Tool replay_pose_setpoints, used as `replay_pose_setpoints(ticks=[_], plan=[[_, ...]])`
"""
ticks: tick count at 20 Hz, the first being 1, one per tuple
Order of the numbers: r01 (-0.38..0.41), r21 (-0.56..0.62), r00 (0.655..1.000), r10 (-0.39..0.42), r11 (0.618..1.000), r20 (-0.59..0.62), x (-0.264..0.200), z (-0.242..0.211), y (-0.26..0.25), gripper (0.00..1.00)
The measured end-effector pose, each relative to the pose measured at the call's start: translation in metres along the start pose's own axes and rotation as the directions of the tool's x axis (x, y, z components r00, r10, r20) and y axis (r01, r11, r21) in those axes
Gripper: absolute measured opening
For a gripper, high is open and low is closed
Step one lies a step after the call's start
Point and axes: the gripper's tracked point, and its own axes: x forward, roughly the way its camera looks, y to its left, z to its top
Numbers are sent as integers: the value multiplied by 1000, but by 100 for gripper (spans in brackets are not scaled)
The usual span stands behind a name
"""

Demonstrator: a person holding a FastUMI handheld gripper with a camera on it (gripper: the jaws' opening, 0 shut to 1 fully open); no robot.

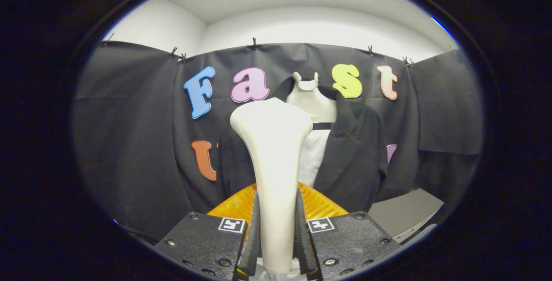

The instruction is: Iron the clothes twice with a garment steamer, once on the left side and once on the right side.

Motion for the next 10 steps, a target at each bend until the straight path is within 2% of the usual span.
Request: replay_pose_setpoints(ticks=[4,10], plan=[[15,-41,999,-16,999,-28,31,-12,21,39],[45,-76,996,-51,996,-79,60,-43,28,39]])
